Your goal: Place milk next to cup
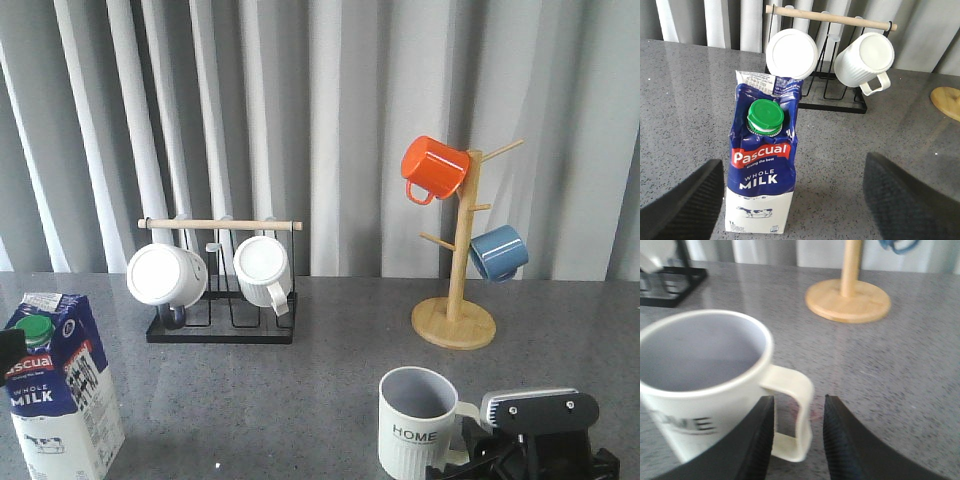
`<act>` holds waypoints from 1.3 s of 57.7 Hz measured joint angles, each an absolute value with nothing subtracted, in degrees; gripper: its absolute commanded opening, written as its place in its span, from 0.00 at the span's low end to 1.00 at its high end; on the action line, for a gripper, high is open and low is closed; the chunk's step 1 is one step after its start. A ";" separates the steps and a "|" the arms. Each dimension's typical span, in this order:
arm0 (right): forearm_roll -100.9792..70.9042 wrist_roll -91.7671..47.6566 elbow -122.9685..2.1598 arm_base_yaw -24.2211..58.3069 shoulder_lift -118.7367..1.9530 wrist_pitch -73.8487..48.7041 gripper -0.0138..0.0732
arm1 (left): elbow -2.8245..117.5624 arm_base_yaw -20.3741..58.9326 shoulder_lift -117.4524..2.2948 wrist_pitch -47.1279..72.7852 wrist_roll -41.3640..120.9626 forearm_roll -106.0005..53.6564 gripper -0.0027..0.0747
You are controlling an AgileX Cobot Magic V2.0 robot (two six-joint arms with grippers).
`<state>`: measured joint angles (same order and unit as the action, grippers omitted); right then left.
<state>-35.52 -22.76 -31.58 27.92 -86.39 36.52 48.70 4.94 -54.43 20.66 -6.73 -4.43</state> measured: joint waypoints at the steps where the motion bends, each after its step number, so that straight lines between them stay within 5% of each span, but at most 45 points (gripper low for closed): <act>1: -35.12 -22.70 -31.58 27.92 -85.76 35.78 0.45 | 48.70 4.94 -54.43 20.66 -6.73 -4.43 0.74; 23: -33.71 -31.86 -31.19 27.94 -60.06 28.91 0.43 | 48.70 4.94 -54.43 20.66 -6.73 -4.43 0.74; 39: -56.10 -58.49 -31.19 27.89 -46.76 28.08 0.14 | 48.70 4.94 -54.43 21.09 -6.73 -4.43 0.74; 58: -91.00 -99.01 -37.76 27.89 -42.45 37.46 0.15 | 48.70 4.94 -54.43 21.16 -6.73 -4.43 0.74; 75: -97.84 -108.49 -42.23 27.89 -42.25 37.90 0.15 | 48.70 4.94 -54.43 22.34 -6.73 -4.43 0.74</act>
